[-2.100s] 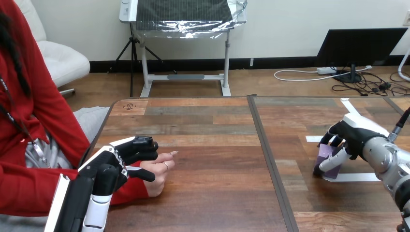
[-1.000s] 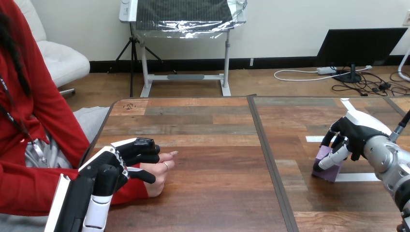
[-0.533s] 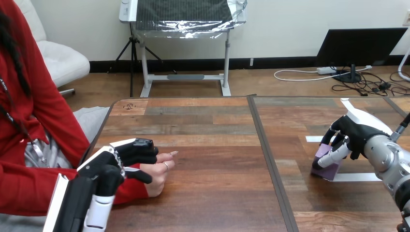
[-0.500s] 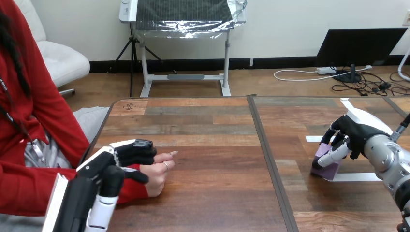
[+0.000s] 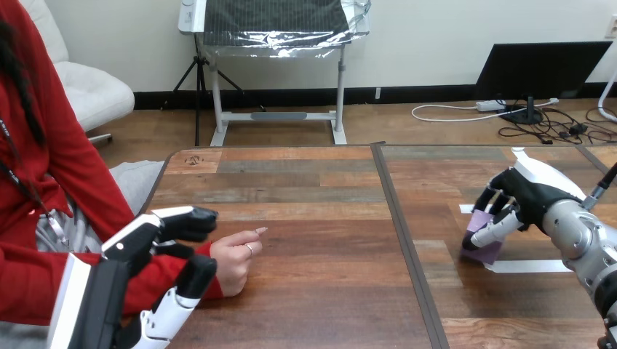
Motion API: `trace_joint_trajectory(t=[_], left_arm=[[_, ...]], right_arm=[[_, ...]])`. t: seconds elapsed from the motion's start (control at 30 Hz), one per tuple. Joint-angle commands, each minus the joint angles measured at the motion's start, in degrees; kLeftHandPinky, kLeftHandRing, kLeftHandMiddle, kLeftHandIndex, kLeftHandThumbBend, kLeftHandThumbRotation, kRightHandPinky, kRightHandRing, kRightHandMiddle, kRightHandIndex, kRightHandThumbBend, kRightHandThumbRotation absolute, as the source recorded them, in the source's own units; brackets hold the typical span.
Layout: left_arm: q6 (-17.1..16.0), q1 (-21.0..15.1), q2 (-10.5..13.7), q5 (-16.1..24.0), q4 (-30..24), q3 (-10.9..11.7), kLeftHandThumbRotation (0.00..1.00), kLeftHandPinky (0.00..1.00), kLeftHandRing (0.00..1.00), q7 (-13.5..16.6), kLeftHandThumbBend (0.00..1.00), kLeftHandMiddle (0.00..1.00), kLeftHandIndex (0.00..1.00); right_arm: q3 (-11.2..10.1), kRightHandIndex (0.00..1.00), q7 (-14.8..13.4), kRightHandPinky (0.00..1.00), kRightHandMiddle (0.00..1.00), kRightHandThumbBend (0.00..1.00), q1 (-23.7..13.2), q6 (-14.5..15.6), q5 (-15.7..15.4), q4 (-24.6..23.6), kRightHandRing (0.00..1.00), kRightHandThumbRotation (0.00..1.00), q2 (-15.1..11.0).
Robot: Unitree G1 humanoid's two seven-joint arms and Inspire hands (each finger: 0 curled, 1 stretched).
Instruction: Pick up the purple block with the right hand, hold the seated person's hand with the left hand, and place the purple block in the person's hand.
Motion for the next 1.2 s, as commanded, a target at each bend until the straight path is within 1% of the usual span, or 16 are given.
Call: trace_joint_trajectory(t=[0.0, 0.03, 0.1, 0.17, 0.23, 0.33, 0.37, 0.47, 0.5, 0.7, 0.9, 1.07, 1.17], left_arm=[[-0.8, -3.7, 1.4, 5.3, -2.2, 3.4, 0.7, 0.64, 0.71, 2.1, 0.73, 0.72, 0.69], [-0.6, -3.8, 1.5, 5.9, -2.4, 3.7, 0.68, 0.64, 0.72, 2.3, 0.74, 0.73, 0.69], [0.2, -3.9, 1.8, 8.6, -3.4, 5.0, 0.64, 0.64, 0.72, 2.9, 0.76, 0.74, 0.7], [1.0, -4.1, 2.3, 10.1, -4.2, 5.8, 0.61, 0.64, 0.72, 3.1, 0.78, 0.74, 0.7], [1.7, -4.3, 2.8, 10.7, -4.6, 6.2, 0.54, 0.63, 0.73, 2.9, 0.81, 0.75, 0.71], [3.7, -4.6, 3.1, 14.0, -5.9, 7.5, 0.49, 0.63, 0.73, 3.3, 0.85, 0.76, 0.72], [4.5, -4.8, 3.3, 16.0, -6.5, 8.1, 0.48, 0.63, 0.73, 3.4, 0.87, 0.76, 0.73], [6.0, -5.3, 4.1, 19.5, -7.4, 8.9, 0.45, 0.62, 0.73, 3.6, 0.91, 0.77, 0.74], [6.4, -5.5, 4.4, 20.3, -7.4, 9.1, 0.44, 0.62, 0.73, 3.6, 0.94, 0.77, 0.75], [8.4, -7.3, 6.3, 24.9, -7.1, 9.3, 0.41, 0.62, 0.73, 3.9, 0.98, 0.78, 0.76], [10.0, -9.6, 8.1, 28.1, -6.2, 8.7, 0.36, 0.62, 0.72, 3.9, 1.0, 0.78, 0.76], [10.5, -10.9, 9.4, 29.6, -5.3, 8.1, 0.33, 0.61, 0.72, 4.1, 1.0, 0.77, 0.76], [10.5, -12.2, 10.8, 32.3, -4.3, 7.9, 0.32, 0.61, 0.72, 4.8, 1.0, 0.76, 0.74]], right_arm=[[-1.3, 0.53, -2.4, 0.47, 0.53, 0.82, -2.1, -2.2, 1.3, -2.2, 0.49, 0.0, -0.3], [-1.3, 0.53, -2.5, 0.47, 0.52, 0.82, -2.1, -2.3, 1.3, -2.3, 0.48, 0.0, -0.3], [-1.5, 0.53, -2.6, 0.47, 0.52, 0.82, -2.0, -2.9, 1.6, -2.4, 0.48, 0.0, -0.3], [-1.7, 0.52, -2.8, 0.46, 0.52, 0.82, -1.9, -3.6, 1.9, -2.5, 0.48, 0.0, -0.3], [-1.7, 0.52, -3.1, 0.46, 0.52, 0.82, -1.8, -4.1, 2.2, -2.6, 0.48, 0.0, -0.4], [-2.2, 0.52, -3.1, 0.46, 0.52, 0.82, -1.6, -5.0, 2.9, -2.7, 0.47, 0.0, -0.4], [-2.5, 0.52, -3.0, 0.46, 0.51, 0.82, -1.4, -5.7, 3.3, -2.8, 0.47, 0.0, -0.5], [-2.9, 0.52, -3.2, 0.45, 0.51, 0.82, -1.1, -7.1, 4.0, -3.0, 0.47, 0.0, -0.6], [-2.9, 0.51, -3.3, 0.44, 0.5, 0.82, -1.1, -7.5, 4.1, -3.1, 0.46, 0.0, -0.6], [-3.5, 0.5, -3.3, 0.42, 0.48, 0.81, -0.8, -9.0, 5.0, -3.7, 0.44, 0.0, -0.9], [-4.8, 0.49, -3.5, 0.4, 0.47, 0.82, -0.3, -10.9, 6.4, -4.7, 0.42, 0.0, -1.0], [-5.1, 0.49, -3.7, 0.39, 0.46, 0.82, 0.0, -11.6, 6.9, -5.2, 0.41, 0.0, -1.1], [-5.6, 0.49, -3.7, 0.37, 0.45, 0.83, 0.5, -13.5, 7.6, -6.0, 0.4, 0.0, -1.4]])
